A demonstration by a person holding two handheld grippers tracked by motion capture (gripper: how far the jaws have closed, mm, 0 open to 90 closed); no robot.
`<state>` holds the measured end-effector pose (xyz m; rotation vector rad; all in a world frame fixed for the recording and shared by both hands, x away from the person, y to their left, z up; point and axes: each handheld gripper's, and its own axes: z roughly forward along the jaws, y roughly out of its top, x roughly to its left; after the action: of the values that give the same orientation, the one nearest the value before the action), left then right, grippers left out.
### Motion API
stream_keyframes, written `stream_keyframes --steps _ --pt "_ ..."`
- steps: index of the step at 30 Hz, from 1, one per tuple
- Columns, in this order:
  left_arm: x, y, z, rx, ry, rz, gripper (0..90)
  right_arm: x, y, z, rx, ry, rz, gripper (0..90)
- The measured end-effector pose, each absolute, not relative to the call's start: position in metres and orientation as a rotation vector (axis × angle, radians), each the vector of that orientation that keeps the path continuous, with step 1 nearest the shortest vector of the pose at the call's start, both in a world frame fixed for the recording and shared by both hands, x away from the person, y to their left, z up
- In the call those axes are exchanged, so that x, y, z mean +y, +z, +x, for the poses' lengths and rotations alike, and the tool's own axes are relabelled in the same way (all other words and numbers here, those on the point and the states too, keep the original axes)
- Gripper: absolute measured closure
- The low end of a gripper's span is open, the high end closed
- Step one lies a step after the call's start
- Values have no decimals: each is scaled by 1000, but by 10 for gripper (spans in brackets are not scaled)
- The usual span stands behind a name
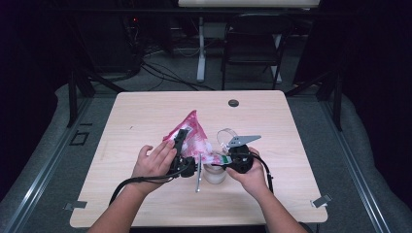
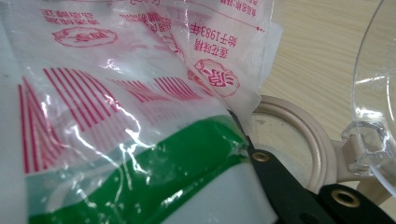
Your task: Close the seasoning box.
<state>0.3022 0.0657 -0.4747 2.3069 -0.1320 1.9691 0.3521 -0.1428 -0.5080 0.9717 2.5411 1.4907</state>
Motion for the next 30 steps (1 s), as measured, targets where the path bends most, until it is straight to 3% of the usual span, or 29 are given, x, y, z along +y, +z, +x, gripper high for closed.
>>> stream_keyframes --steps 30 --pt "66 -472 302 -133 1978 2302 645 -142 -508 351 2538 1492 974 900"
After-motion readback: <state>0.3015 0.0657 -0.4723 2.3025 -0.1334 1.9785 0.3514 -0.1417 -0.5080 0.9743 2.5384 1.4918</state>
